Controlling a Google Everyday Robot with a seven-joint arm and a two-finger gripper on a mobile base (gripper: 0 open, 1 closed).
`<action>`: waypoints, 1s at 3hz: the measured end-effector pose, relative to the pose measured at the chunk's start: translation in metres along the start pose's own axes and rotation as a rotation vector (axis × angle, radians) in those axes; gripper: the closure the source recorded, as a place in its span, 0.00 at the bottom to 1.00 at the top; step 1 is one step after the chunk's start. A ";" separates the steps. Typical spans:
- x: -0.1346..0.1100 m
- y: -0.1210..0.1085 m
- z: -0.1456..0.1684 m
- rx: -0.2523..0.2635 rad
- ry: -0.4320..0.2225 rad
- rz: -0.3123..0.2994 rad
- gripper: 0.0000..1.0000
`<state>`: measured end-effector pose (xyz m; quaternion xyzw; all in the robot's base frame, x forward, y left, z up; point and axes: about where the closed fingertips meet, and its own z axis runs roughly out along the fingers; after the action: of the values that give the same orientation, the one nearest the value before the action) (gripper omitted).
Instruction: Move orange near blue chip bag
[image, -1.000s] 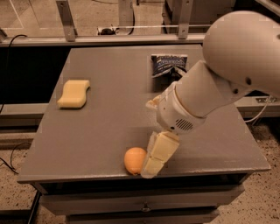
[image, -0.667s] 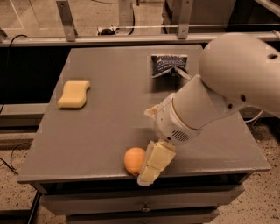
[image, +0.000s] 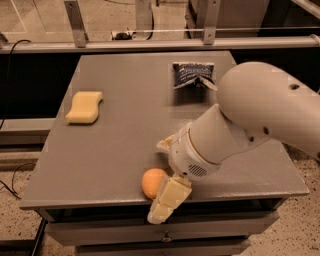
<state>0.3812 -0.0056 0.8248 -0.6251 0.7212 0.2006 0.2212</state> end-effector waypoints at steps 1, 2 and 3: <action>0.002 0.001 0.004 -0.004 -0.008 0.016 0.34; 0.004 -0.003 0.000 0.009 -0.017 0.024 0.57; 0.006 -0.017 -0.017 0.054 -0.023 0.021 0.81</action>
Offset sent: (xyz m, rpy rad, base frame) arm 0.0092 -0.0105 -0.0031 0.0306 0.0037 -0.0455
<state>0.3964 -0.0222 0.8350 -0.6089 0.7302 0.1908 0.2441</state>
